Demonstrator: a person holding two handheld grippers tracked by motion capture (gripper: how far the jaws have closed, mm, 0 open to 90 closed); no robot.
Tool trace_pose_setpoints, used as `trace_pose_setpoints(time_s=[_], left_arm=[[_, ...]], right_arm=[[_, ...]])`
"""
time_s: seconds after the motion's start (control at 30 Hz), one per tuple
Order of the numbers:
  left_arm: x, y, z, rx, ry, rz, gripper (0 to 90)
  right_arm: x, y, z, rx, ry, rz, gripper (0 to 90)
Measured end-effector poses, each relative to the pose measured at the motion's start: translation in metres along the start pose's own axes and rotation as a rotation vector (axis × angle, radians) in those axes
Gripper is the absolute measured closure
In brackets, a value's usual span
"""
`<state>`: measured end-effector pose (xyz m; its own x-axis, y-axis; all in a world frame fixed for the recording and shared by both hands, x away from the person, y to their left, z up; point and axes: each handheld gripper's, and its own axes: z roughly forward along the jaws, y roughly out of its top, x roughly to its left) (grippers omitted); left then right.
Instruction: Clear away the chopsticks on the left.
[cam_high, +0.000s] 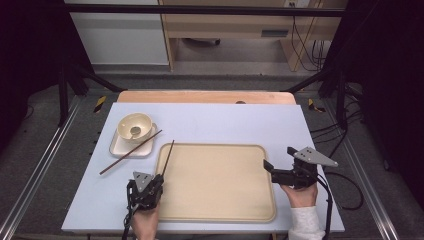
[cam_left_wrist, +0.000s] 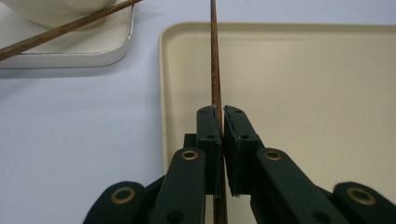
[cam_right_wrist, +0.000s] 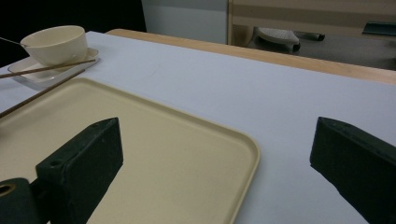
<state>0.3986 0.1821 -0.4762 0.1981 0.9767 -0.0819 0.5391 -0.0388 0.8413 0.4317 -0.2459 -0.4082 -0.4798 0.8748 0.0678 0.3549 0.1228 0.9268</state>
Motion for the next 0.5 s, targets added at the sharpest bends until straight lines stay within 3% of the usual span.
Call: trace_pose_setpoints(time_s=[0.5], left_arm=[[-0.0019, -0.0004, 0.0058, 0.065, 0.022, 0.041, 84.7]], right_arm=[[0.0003, -0.0005, 0.0008, 0.006, -0.007, -0.003, 3.0]])
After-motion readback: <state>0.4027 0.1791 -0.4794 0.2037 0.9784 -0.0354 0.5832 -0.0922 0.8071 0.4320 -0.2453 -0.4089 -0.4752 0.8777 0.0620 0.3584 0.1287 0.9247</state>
